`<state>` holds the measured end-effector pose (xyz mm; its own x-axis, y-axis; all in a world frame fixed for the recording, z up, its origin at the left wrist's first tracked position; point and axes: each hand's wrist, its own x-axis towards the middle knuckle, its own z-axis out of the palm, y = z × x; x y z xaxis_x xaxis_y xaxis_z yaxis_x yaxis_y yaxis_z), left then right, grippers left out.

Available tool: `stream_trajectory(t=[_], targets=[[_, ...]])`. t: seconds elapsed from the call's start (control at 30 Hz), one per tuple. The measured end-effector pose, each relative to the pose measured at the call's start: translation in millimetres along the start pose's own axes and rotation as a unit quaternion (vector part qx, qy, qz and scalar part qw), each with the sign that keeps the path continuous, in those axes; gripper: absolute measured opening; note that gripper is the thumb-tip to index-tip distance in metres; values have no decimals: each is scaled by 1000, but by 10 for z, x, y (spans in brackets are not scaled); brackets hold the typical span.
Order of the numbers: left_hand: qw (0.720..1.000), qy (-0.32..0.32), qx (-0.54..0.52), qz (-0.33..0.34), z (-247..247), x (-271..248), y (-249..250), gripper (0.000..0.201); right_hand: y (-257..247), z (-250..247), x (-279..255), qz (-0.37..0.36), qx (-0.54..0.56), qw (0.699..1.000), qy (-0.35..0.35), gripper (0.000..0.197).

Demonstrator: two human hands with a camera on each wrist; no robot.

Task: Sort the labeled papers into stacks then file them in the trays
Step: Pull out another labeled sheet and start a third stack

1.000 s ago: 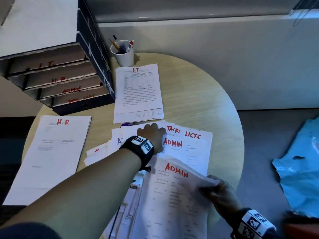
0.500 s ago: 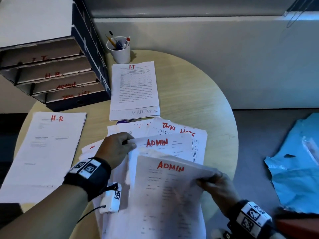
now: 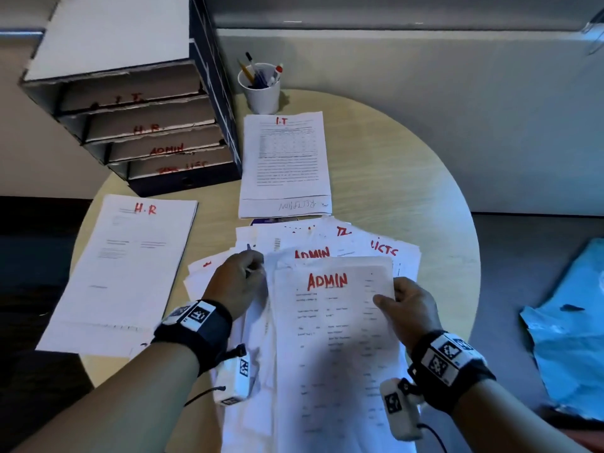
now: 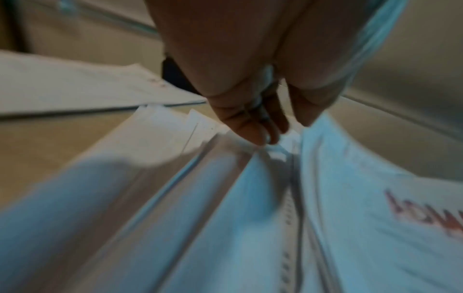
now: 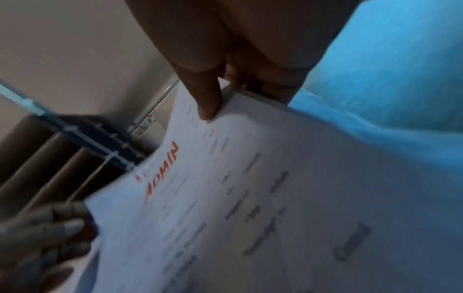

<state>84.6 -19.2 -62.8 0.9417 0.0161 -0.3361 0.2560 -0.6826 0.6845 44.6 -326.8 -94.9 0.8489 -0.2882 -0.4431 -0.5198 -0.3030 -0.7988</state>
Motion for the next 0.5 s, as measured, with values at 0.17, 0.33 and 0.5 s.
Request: stream_trajectory(t=[0.17, 0.33, 0.5], targets=[[998, 43, -47, -22, 145, -199, 61, 47, -98, -47, -160, 15, 112, 994, -4, 13], [999, -28, -11, -27, 265, -258, 74, 54, -159, -52, -225, -4, 163, 986, -40, 15], [1000, -23, -12, -11, 286, -222, 84, 23, -102, -19, -192, 9, 168, 985, -49, 19]])
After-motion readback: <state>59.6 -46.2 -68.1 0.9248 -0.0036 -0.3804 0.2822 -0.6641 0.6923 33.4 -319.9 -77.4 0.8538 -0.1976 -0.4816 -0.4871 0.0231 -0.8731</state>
